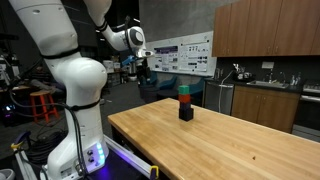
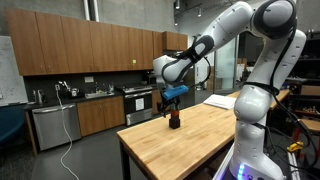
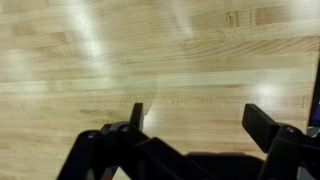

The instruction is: Remove the three blocks from on top of the black block, put them on the table and then put the orange block on the purple block

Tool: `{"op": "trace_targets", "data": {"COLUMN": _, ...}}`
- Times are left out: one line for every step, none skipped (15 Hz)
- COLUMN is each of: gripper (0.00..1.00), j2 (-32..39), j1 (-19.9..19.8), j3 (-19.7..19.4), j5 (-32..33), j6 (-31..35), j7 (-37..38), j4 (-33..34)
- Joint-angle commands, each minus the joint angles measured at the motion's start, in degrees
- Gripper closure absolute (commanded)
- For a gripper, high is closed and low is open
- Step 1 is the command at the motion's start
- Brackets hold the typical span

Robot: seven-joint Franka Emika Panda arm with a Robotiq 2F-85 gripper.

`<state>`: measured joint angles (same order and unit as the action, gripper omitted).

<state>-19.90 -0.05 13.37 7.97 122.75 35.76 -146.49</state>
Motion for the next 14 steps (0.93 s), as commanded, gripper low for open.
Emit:
{"op": "trace_targets", "data": {"gripper": 0.00, "j2": -1.2, "j1": -2.2, "j3": -3.3, "j5": 1.1, "j6": 4.2, "j7": 1.1, "j4": -3.1}}
{"op": "trace_targets", "data": {"gripper": 0.00, "j2": -1.2, "j1": -3.1, "j3": -4.2, "j5": 1.2, "j6": 4.9, "j7": 1.3, "j4": -3.5}}
{"op": "trace_targets", "data": {"gripper": 0.00, "j2": -1.1, "j1": -4.1, "j3": -5.0, "j5": 1.4, "j6": 5.4, "j7": 1.9, "j4": -3.8}}
{"op": "trace_targets", "data": {"gripper": 0.00, "j2": -1.3, "j1": -5.4, "j3": -5.8, "j5": 1.8, "j6": 5.8, "j7": 2.7, "j4": -4.1}}
{"op": "trace_targets", "data": {"gripper": 0.00, "j2": -1.4, "j1": -6.5, "j3": -6.6, "j5": 2.2, "j6": 6.1, "j7": 3.2, "j4": -4.2}}
{"op": "trace_targets", "data": {"gripper": 0.00, "j2": -1.6, "j1": -7.5, "j3": -7.4, "j5": 2.5, "j6": 6.2, "j7": 3.4, "j4": -4.2}}
{"op": "trace_targets", "data": {"gripper": 0.00, "j2": -2.0, "j1": -8.5, "j3": -8.3, "j5": 3.3, "j6": 6.2, "j7": 2.4, "j4": -4.1}}
{"op": "trace_targets", "data": {"gripper": 0.00, "j2": -2.2, "j1": -9.3, "j3": -9.0, "j5": 4.1, "j6": 5.9, "j7": 1.5, "j4": -3.8}}
{"op": "trace_targets", "data": {"gripper": 0.00, "j2": -2.6, "j1": -10.0, "j3": -9.8, "j5": 5.1, "j6": 5.6, "j7": 0.7, "j4": -3.5}}
{"op": "trace_targets", "data": {"gripper": 0.00, "j2": -3.0, "j1": -10.6, "j3": -10.6, "j5": 6.2, "j6": 5.5, "j7": -1.0, "j4": -3.1}}
{"op": "trace_targets", "data": {"gripper": 0.00, "j2": -3.0, "j1": -11.1, "j3": -11.2, "j5": 7.2, "j6": 5.3, "j7": -2.5, "j4": -2.4}}
{"op": "trace_targets", "data": {"gripper": 0.00, "j2": -3.0, "j1": -11.4, "j3": -11.8, "j5": 8.0, "j6": 5.3, "j7": -4.0, "j4": -1.9}}
{"op": "trace_targets", "data": {"gripper": 0.00, "j2": -2.9, "j1": -11.7, "j3": -12.3, "j5": 8.7, "j6": 5.4, "j7": -5.6, "j4": -1.3}}
{"op": "trace_targets", "data": {"gripper": 0.00, "j2": -2.4, "j1": -11.8, "j3": -12.8, "j5": 9.0, "j6": 5.6, "j7": -7.6, "j4": -0.5}}
